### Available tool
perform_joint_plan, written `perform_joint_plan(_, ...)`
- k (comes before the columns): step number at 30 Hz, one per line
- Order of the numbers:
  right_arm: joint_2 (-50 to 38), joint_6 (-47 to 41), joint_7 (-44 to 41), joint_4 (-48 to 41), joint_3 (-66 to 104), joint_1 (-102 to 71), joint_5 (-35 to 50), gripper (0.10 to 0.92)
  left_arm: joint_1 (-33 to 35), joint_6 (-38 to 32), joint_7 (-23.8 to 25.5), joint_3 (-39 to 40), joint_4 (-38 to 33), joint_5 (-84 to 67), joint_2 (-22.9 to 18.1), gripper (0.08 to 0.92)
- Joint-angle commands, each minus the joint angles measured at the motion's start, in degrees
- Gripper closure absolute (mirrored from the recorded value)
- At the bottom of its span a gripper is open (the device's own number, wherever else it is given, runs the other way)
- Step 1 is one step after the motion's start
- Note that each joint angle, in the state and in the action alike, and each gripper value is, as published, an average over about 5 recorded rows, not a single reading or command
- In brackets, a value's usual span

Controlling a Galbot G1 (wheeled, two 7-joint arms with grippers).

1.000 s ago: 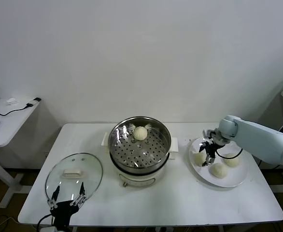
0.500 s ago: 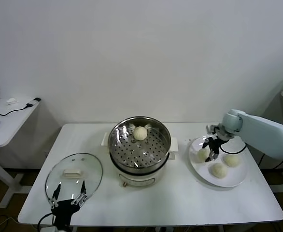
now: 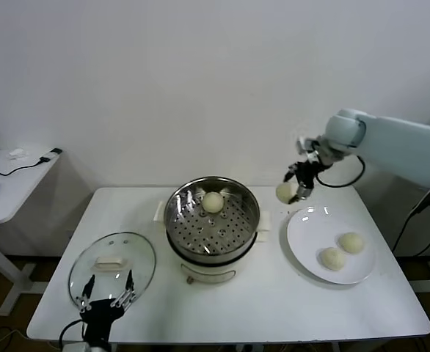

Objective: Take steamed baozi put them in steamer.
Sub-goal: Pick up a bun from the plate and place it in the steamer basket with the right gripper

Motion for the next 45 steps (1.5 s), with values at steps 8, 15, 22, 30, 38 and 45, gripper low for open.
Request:
perform_joint_plan(8, 20.2, -11.0, 13.7, 5.3, 2.3, -1.2, 15.6, 0.313, 0.3, -1.2, -0.6, 0.7, -0.6, 1.5, -0.3, 0.177)
perform_joint_plan(15, 24.9, -12.7, 16.0, -1.2, 4.2, -10.9, 12.3, 0.313, 0.9, -1.6, -1.2, -0.1, -0.9, 1.7, -0.3, 0.177)
perform_joint_plan(22, 27.2, -13.5, 16.9, -5.6, 3.9, -15.2, 9.5, 0.313, 0.9, -1.5, -1.2, -0.4, -0.9, 1.7, -0.2, 0.177)
perform_joint_plan(30, 28.1, -13.4, 17.1, -8.5, 3.9, -16.8, 7.9, 0.313, 0.6, -1.3, -1.1, -0.4, -0.8, 1.7, -0.1, 0.177)
perform_joint_plan(38, 27.4, -11.8, 17.1, -9.2, 5.0, -17.1, 7.4, 0.302, 0.8, -1.3, -1.2, -0.3, -0.9, 1.7, 0.0, 0.177)
perform_joint_plan(45, 23.9, -7.2, 10.9, -6.7, 5.3, -12.4, 6.1, 0.208, 1.0, -1.3, -1.3, -0.5, -1.2, 1.7, 0.0, 0.177)
